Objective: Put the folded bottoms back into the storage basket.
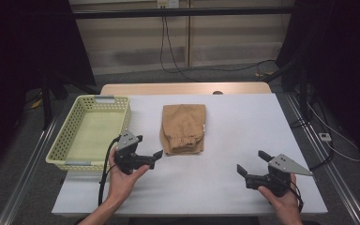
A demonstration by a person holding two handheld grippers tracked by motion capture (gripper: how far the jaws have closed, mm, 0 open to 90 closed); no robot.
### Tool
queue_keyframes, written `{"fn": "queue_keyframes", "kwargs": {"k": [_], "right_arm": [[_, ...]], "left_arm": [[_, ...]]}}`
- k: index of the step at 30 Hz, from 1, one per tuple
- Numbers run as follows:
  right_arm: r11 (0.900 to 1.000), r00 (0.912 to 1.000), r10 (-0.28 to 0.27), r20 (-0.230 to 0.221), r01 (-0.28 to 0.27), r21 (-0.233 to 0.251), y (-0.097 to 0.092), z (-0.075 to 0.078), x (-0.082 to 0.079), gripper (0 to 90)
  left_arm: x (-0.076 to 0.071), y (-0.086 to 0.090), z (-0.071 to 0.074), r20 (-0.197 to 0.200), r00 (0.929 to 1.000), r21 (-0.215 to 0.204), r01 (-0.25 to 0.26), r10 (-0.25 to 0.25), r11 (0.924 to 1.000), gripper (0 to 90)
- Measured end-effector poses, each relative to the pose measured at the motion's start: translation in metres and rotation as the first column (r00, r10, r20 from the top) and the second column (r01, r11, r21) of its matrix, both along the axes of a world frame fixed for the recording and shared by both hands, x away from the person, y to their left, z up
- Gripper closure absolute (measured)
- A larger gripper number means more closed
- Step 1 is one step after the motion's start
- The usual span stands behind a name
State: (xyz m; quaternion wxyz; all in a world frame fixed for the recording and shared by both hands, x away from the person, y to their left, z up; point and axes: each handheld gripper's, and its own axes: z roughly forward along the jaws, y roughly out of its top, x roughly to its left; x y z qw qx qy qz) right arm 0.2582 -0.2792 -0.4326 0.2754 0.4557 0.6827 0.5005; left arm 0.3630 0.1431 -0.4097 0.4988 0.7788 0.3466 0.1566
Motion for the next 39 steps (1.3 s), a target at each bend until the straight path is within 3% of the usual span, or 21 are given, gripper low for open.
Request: {"fn": "queue_keyframes", "kwargs": {"k": [4,15,24,28,29,30,33,36,39], "right_arm": [[1.0,1.0,0.008,0.004,-0.008,0.001,0.0,0.0,0.0,5.3],[0.9999,0.9999,0.011,0.001,-0.011,-0.002,0.001,0.0,0.0,5.1],[0.9999,0.9999,0.011,-0.001,-0.011,0.0,0.001,0.0,0.0,5.1],[0.9999,0.9999,0.01,0.0,-0.01,0.0,0.0,0.0,0.0,5.0],[1.0,1.0,0.008,0.0,-0.008,-0.002,0.0,0.0,0.0,5.0],[1.0,1.0,0.008,-0.002,-0.008,-0.004,0.0,0.0,0.0,5.0],[1.0,1.0,0.008,-0.002,-0.008,-0.004,0.001,0.0,0.0,5.0],[1.0,1.0,0.008,-0.002,-0.008,-0.004,0.0,0.0,0.0,5.0],[0.9999,0.9999,0.011,-0.004,-0.011,-0.008,0.0,-0.001,0.0,4.9]], "left_arm": [[0.009,-0.005,0.001,-0.02,0.9994,-0.005,0.028,-0.028,0.9996,5.1],[0.024,-0.013,0.002,-0.021,0.9997,-0.014,0.01,-0.011,0.9999,5.4],[0.039,-0.028,0.0,-0.072,0.9971,0.043,0.028,-0.025,0.9987,5.5],[0.045,-0.032,0.001,-0.086,0.9958,0.035,0.034,-0.031,0.9988,5.5],[0.046,-0.034,0.002,-0.096,0.9946,0.04,0.044,-0.04,0.9983,5.5],[0.048,-0.038,0.002,-0.138,0.9888,0.058,0.065,-0.057,0.9962,5.4],[0.049,-0.041,0.001,-0.142,0.9878,0.065,0.074,-0.064,0.9951,5.5],[0.052,-0.044,0.001,-0.13,0.9903,0.106,0.063,-0.049,0.9923,5.8],[0.059,-0.045,0.0,-0.142,0.9893,0.094,0.047,-0.033,0.9945,5.6]]}}
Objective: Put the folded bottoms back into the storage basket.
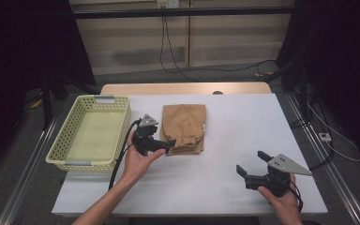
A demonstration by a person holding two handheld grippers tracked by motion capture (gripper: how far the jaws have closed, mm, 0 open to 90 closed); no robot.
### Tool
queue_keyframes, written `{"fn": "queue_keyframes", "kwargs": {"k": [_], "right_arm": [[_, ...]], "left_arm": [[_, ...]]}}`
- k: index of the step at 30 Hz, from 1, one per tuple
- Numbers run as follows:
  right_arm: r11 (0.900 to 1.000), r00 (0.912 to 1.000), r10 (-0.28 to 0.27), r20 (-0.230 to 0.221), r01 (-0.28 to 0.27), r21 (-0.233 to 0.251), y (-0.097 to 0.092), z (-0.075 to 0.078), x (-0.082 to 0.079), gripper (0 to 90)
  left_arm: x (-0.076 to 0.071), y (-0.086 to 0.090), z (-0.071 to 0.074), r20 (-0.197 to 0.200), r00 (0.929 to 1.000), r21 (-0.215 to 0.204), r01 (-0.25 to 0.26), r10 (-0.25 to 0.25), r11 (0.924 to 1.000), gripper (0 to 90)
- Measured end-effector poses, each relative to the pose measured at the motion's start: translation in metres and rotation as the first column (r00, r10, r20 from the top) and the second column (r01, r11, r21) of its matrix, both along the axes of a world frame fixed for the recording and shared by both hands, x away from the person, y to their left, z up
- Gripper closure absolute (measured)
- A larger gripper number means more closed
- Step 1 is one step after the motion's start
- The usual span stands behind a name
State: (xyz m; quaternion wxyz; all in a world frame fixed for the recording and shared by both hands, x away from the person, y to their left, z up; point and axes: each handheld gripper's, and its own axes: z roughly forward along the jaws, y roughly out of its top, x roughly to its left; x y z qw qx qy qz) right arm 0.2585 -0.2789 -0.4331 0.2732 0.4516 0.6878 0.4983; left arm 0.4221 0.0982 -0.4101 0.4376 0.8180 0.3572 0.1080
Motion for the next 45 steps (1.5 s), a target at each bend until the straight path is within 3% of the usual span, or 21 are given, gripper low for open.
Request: {"fn": "queue_keyframes", "kwargs": {"k": [2,5,10,13,19,27,33,37,39,41,45], "right_arm": [[1.0,1.0,0.001,-0.006,-0.001,0.002,0.0,0.0,0.0,4.8],[1.0,0.9999,0.004,-0.011,-0.004,-0.001,0.0,-0.001,0.001,4.5],[1.0,0.9999,0.008,-0.011,-0.008,-0.006,0.001,-0.001,0.001,4.4],[0.9999,0.9999,0.008,-0.013,-0.008,-0.006,0.001,-0.001,0.001,4.4],[0.9999,0.9997,0.008,-0.022,-0.008,-0.013,0.001,-0.002,0.001,3.8],[0.9999,0.9996,0.009,-0.026,-0.009,-0.011,0.002,-0.002,0.001,3.8],[0.9999,0.9996,0.011,-0.028,-0.012,-0.011,0.002,-0.002,0.001,3.8],[0.9998,0.9996,0.013,-0.023,-0.013,-0.014,0.002,-0.002,0.0,3.8],[0.9999,0.9996,0.013,-0.026,-0.013,-0.009,0.001,-0.002,0.0,3.8],[0.9999,0.9996,0.012,-0.026,-0.013,-0.01,0.001,-0.002,0.0,3.8],[0.9998,0.9996,0.012,-0.024,-0.013,-0.013,0.002,-0.002,0.0,3.8]], "left_arm": [[0.006,-0.001,-0.001,-0.009,1.0,0.005,0.001,-0.001,1.0,7.8],[0.016,-0.003,-0.006,-0.009,0.9997,0.055,-0.021,0.022,0.9983,8.1],[0.029,-0.007,-0.013,-0.022,0.9989,0.094,-0.04,0.042,0.9948,8.8],[0.037,-0.007,-0.016,0.01,0.9973,0.128,-0.073,0.073,0.989,11.4],[0.047,-0.005,-0.026,-0.033,0.9927,0.098,-0.112,0.116,0.9889,14.2],[0.062,-0.007,-0.027,-0.041,0.9891,0.13,-0.135,0.142,0.9822,21.3],[0.075,-0.008,-0.031,-0.082,0.9796,0.129,-0.172,0.183,0.9766,28.3],[0.082,-0.005,-0.033,-0.139,0.9712,0.074,-0.185,0.194,0.98,34.8],[0.084,-0.003,-0.034,-0.156,0.9689,0.059,-0.185,0.192,0.981,43.6],[0.085,0.0,-0.035,-0.172,0.9636,0.059,-0.198,0.205,0.9785,46.4],[0.086,-0.001,-0.039,-0.193,0.961,0.075,-0.186,0.198,0.9796,50.1]]}}
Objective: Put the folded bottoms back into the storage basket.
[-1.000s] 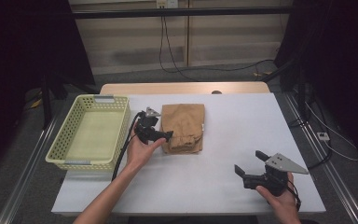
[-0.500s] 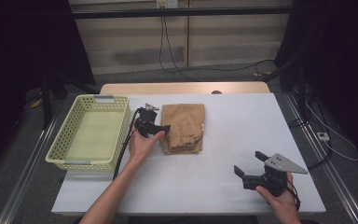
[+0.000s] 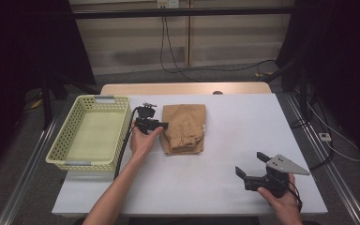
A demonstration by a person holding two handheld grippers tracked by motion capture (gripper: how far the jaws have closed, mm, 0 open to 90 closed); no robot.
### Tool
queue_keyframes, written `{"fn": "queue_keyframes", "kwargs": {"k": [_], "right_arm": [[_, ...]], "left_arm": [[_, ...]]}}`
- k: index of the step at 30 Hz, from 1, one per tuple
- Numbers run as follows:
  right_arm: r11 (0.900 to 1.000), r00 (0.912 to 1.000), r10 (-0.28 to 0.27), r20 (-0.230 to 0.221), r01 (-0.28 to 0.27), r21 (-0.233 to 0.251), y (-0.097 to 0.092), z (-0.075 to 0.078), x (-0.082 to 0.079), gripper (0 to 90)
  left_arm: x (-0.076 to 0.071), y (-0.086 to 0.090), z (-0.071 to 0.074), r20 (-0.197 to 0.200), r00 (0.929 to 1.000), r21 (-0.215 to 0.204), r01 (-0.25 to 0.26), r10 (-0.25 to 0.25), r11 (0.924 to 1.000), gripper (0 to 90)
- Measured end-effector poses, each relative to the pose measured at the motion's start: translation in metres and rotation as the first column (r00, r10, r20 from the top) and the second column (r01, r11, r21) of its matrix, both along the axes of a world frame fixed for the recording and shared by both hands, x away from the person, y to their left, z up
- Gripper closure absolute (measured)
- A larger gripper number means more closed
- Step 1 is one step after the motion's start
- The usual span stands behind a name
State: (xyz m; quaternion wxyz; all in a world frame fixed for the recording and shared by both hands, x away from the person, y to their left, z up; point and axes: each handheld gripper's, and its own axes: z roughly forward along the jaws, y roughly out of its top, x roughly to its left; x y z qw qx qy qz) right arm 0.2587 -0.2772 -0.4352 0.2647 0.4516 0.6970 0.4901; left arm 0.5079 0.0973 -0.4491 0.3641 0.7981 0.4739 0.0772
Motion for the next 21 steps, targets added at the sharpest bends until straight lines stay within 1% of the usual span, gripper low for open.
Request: {"fn": "queue_keyframes", "kwargs": {"k": [3,5,6,8,9,12,13,14,15,17,20,21], "right_arm": [[1.0,1.0,-0.005,0.002,0.005,-0.001,0.0,0.0,0.0,3.8],[1.0,1.0,-0.006,0.004,0.006,-0.003,0.0,0.0,0.0,3.8],[1.0,1.0,-0.007,0.006,0.007,-0.003,0.0,0.0,0.0,3.8],[1.0,1.0,-0.007,0.005,0.007,-0.002,0.0,0.0,0.0,3.8],[1.0,1.0,-0.007,0.005,0.007,-0.002,0.0,0.0,0.0,3.8],[1.0,1.0,-0.004,0.003,0.004,-0.005,0.0,0.0,0.0,3.9],[1.0,1.0,-0.003,0.0,0.003,-0.003,0.001,0.0,0.0,3.9],[1.0,1.0,-0.001,-0.001,0.001,-0.002,0.001,0.0,0.0,3.8],[1.0,1.0,0.0,0.003,0.0,-0.003,0.001,0.0,0.0,3.9],[1.0,1.0,0.002,0.003,-0.002,-0.006,0.001,0.0,0.0,3.9],[1.0,1.0,-0.003,-0.005,0.003,-0.003,0.001,0.0,0.001,3.9],[1.0,1.0,-0.003,-0.005,0.003,-0.003,0.001,0.0,0.001,3.9]], "left_arm": [[0.0,-0.004,-0.002,-0.013,0.9999,0.002,0.001,-0.001,1.0,54.9],[0.0,-0.005,-0.002,-0.015,0.9998,-0.007,-0.013,0.013,0.9999,55.1],[0.0,-0.006,-0.003,-0.018,0.9996,-0.014,-0.023,0.023,0.9996,57.0],[0.0,-0.007,-0.003,-0.024,0.9988,-0.024,-0.044,0.043,0.9987,57.9],[0.0,-0.008,-0.003,-0.024,0.9985,-0.023,-0.05,0.05,0.9985,58.6],[0.001,-0.01,-0.003,-0.037,0.9978,-0.02,-0.056,0.055,0.9983,63.1],[0.001,-0.011,-0.002,-0.035,0.9978,-0.014,-0.058,0.057,0.9982,64.0],[0.0,-0.011,-0.002,-0.038,0.9977,-0.01,-0.057,0.057,0.9983,66.8],[0.0,-0.012,-0.003,-0.032,0.9976,-0.005,-0.062,0.062,0.998,70.8],[0.0,-0.013,-0.003,-0.031,0.9975,-0.003,-0.063,0.063,0.998,71.4],[0.001,-0.011,-0.003,-0.052,0.9969,-0.028,-0.061,0.06,0.9977,72.9],[0.001,-0.011,-0.003,-0.053,0.997,-0.028,-0.057,0.056,0.998,72.9]]}}
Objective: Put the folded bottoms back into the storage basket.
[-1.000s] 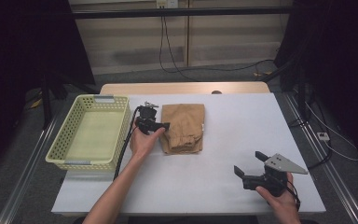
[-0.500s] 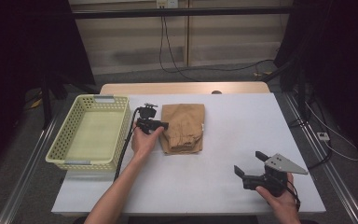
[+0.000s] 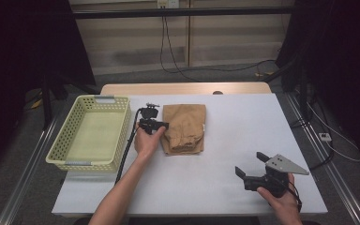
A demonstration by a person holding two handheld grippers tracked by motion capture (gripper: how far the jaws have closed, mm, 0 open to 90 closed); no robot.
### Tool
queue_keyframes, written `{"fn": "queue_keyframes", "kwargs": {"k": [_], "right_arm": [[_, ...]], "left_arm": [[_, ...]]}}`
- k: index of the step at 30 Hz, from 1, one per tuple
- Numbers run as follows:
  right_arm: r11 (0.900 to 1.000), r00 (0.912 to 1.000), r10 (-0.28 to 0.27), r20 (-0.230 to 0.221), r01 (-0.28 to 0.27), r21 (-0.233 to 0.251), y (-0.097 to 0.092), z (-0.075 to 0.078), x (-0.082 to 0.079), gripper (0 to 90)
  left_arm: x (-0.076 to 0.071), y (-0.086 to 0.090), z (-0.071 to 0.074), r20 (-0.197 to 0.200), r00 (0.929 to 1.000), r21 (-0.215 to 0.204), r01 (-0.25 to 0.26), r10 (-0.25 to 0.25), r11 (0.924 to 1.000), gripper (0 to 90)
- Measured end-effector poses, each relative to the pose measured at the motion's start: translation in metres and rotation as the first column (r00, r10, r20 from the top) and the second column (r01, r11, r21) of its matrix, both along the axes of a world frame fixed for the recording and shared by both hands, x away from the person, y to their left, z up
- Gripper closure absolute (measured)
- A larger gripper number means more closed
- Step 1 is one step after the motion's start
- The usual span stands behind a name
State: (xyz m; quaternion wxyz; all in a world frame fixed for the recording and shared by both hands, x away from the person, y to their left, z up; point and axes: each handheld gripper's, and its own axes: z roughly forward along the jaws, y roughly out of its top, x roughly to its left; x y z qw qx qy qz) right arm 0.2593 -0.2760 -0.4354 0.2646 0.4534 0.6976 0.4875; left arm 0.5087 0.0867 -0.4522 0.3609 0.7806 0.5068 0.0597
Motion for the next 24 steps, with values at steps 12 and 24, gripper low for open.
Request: {"fn": "queue_keyframes", "kwargs": {"k": [12,24], "right_arm": [[1.0,1.0,0.006,0.003,-0.006,-0.003,0.0,0.0,-0.001,3.9],[1.0,1.0,0.001,-0.002,-0.001,-0.002,0.0,0.0,0.0,3.9]], "left_arm": [[0.0,-0.002,0.0,-0.016,0.9994,-0.041,0.03,-0.03,0.9987,85.7],[-0.009,0.0,0.024,0.066,0.9967,-0.084,0.053,-0.047,0.9951,86.1]]}}
